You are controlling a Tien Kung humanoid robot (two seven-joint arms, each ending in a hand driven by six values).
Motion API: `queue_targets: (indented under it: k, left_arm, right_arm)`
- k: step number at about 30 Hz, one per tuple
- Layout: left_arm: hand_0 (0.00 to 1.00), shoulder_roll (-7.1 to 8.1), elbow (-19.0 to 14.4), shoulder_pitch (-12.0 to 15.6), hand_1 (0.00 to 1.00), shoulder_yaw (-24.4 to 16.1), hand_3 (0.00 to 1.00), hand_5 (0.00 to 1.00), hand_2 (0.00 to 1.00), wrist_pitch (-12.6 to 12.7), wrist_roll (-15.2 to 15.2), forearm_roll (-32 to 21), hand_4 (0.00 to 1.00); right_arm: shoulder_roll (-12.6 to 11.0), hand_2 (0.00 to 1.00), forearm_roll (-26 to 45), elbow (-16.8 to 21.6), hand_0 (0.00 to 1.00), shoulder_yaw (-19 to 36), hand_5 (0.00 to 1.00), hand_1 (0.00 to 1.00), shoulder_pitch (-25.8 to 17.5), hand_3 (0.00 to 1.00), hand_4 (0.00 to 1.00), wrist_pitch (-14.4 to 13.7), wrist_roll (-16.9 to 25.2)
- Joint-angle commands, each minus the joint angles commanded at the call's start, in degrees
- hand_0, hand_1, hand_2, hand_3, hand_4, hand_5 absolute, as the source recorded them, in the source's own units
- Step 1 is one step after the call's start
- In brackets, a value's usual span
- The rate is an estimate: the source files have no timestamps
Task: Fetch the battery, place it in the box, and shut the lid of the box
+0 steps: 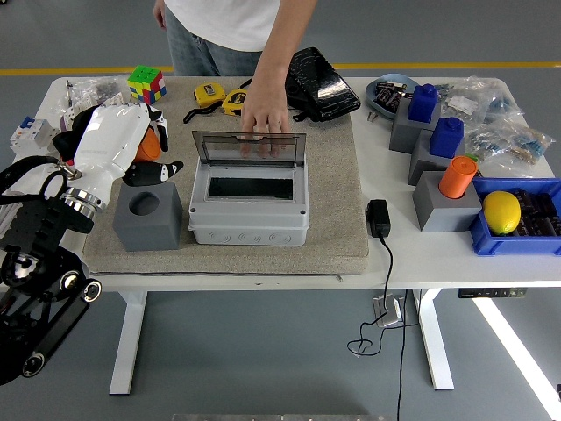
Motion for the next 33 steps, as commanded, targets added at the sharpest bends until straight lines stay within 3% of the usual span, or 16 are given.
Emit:
queue_targets:
  k: [1,13,22,28,33]
  left_arm:
    - [0.065,-0.07,0.47,-0.17,0.076,1.05,0.100,0.183,0.105,-0.13,0.14,0.00,0.785]
    - [0.067,-2.43,0.96,-1.59,0.075,6.87,0.095,0.219,0.102,0.39,1.00,0.00,0.768]
    - [0.066,-5.79,1.53,-2.79,0.072,9.55,0.094,0.233,0.102,1.41,1.40,0.00,0.752]
    - [0.066,-8.54,5.71,-4.80,0.071,10.84,0.094,0.239,0.101,2.73,1.66,0.00,0.747]
    - [0.066,-9.62,9.12,-6.68,0.072,12.52,0.094,0.245,0.100,2.59,1.94,0.00,0.740]
  right_arm:
    - [0.04,0.735,-0.07,0.00,0.820,0.05,0.998,0.760,0.05,0.794,0.998,0.00,-0.01]
    - [-0.23,0.734,-0.29,0.00,0.820,0.35,0.998,0.760,0.53,0.793,0.998,-0.08,-0.12]
    - [-0.14,0.734,0.10,0.00,0.820,0.08,0.998,0.761,0.85,0.793,0.998,-0.08,0.04]
    - [-0.11,0.734,0.04,0.00,0.820,0.00,0.998,0.761,0.99,0.793,0.998,-0.05,0.07]
    - [-0.13,0.734,-0.04,0.00,0.819,0.01,0.998,0.761,1.15,0.793,0.998,-0.07,0.06]
